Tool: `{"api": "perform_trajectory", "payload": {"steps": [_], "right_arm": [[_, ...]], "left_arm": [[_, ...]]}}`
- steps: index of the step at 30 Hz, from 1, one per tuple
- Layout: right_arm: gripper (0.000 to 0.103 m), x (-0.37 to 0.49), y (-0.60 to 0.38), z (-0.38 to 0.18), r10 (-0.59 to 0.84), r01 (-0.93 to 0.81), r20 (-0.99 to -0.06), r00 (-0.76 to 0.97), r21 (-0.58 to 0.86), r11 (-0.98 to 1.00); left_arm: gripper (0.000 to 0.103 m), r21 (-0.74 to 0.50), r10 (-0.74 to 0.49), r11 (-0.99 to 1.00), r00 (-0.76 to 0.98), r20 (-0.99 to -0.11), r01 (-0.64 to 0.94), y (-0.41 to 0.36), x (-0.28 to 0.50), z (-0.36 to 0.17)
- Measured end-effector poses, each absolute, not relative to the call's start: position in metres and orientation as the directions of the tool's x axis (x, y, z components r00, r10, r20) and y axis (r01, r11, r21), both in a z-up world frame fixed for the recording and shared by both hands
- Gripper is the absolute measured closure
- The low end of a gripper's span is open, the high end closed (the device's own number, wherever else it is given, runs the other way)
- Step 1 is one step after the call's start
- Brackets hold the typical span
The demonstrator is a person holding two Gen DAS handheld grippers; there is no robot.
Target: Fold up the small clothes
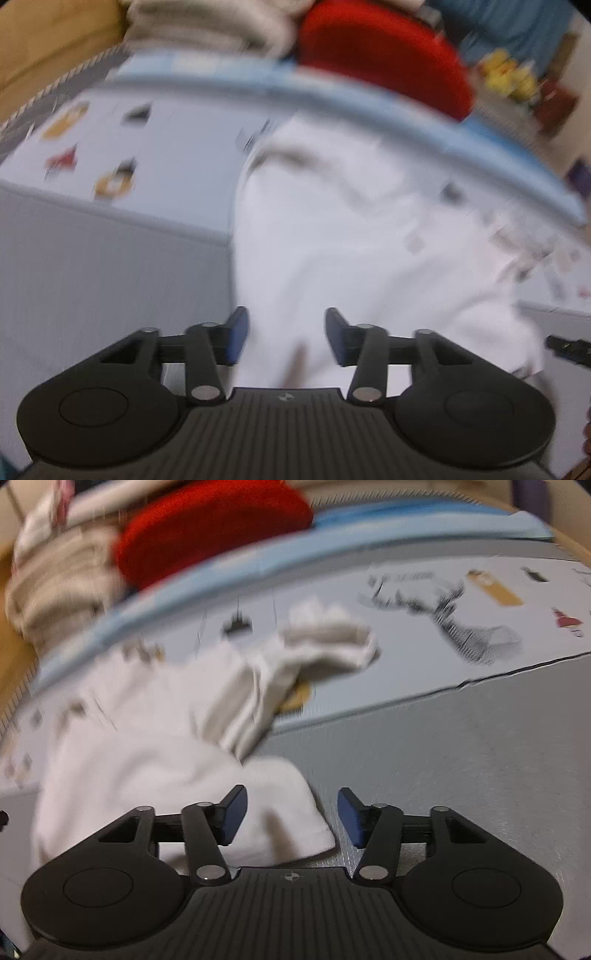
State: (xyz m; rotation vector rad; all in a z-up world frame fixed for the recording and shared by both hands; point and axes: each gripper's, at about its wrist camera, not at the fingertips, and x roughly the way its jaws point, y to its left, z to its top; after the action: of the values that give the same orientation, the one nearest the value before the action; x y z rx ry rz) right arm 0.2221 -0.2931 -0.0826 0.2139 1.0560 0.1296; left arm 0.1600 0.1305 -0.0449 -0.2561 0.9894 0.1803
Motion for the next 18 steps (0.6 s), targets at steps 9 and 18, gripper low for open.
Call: {"api": "perform_trajectory", "payload": {"steps": [9, 18], "right_arm": [[0.098, 0.238, -0.255, -0.119, 0.192, -0.072, -0.899, 0.393, 0.178, 0.981], [0.099, 0.201, -0.331, -0.017, 0.206, 0.064, -0.642, 0.738, 0.371, 0.927]], "left_arm": [[0.034, 0.006, 0.112, 0.951, 0.325, -0.939, -0.310, 0.138, 0.171, -0.109], [0.099, -0.217, -0.103, 0.956, 0.469, -0.877, -0.195, 0.128, 0.153, -0.083]]}}
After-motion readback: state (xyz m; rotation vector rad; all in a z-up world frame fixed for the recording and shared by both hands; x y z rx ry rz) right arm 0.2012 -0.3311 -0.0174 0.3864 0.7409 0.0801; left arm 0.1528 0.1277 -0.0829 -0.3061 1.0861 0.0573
